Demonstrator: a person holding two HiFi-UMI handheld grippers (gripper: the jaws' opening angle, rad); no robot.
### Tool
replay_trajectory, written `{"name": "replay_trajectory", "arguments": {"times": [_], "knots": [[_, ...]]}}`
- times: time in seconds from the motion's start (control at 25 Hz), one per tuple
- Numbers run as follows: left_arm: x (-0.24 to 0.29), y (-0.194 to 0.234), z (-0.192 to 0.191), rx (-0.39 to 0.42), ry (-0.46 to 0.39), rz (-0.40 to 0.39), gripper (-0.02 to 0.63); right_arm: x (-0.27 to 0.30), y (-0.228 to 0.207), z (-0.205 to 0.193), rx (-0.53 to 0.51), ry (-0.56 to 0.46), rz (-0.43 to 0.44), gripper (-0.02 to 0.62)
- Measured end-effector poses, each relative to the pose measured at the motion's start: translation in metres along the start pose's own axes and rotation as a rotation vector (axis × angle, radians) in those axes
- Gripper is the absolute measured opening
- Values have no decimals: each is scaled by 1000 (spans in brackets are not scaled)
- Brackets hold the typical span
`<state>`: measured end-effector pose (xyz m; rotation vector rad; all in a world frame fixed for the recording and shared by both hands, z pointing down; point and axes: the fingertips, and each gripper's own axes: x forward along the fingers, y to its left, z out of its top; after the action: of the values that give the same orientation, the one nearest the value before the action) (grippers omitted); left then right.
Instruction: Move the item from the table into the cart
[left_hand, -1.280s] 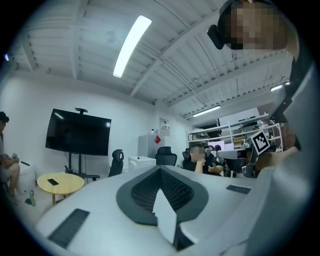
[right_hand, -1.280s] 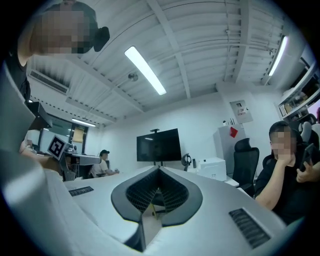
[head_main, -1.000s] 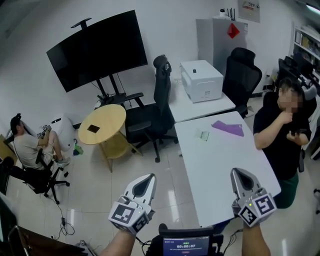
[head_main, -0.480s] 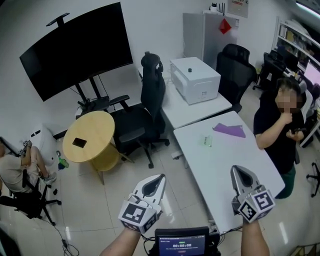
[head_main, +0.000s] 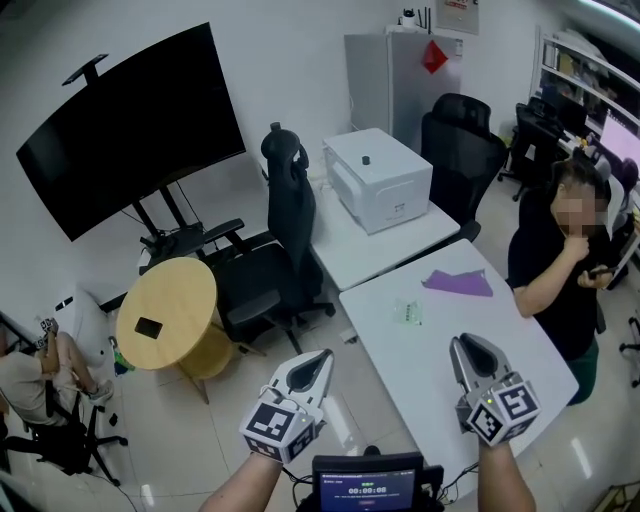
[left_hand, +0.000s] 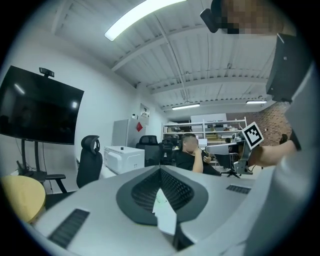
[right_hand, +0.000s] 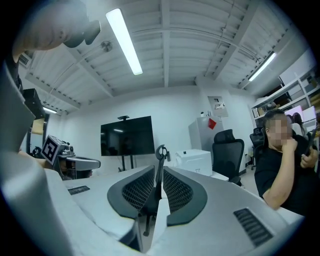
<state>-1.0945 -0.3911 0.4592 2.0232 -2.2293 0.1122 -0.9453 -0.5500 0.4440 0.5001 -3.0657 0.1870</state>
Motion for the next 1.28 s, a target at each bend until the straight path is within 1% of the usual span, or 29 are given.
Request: {"name": "replay_trajectory", "arguments": {"times": [0.16, 0.2, 0.24, 0.36, 0.56, 0.6, 0.64, 0.76, 0.84, 0.96, 1.08, 1.16, 1.28], "knots": [[80, 15, 7, 3, 13, -19, 2, 49, -51, -3, -5, 27, 11, 39], [99, 20, 10, 0, 21, -27, 2, 62, -64, -5, 10, 39, 13, 101], [118, 25, 12, -1, 30, -38, 2, 75, -75, -7, 25, 50, 13, 149], [168, 41, 17, 16, 48, -80, 2, 112, -110, -13, 32, 79, -13, 150], [251, 82, 24, 9, 42, -149, 2, 175, -166, -16, 35, 95, -99, 151], [266, 92, 26, 6, 43, -163, 2, 189, -173, -14, 32, 102, -116, 182], [280, 104, 28, 7, 46, -174, 2, 203, -179, -12, 28, 112, -134, 199], [317, 142, 37, 23, 60, -217, 3, 241, -190, 1, 18, 115, -203, 199], [337, 163, 47, 40, 47, -265, 9, 264, -195, 11, -4, 105, -247, 199], [371, 185, 53, 63, 34, -320, 10, 298, -210, 16, -21, 119, -281, 199], [412, 186, 52, 53, 71, -358, 11, 320, -245, 18, -35, 154, -304, 199], [443, 179, 49, 52, 93, -365, 11, 331, -273, 15, -48, 181, -303, 199], [487, 163, 46, 50, 113, -366, 12, 341, -315, 6, -24, 215, -288, 209]]}}
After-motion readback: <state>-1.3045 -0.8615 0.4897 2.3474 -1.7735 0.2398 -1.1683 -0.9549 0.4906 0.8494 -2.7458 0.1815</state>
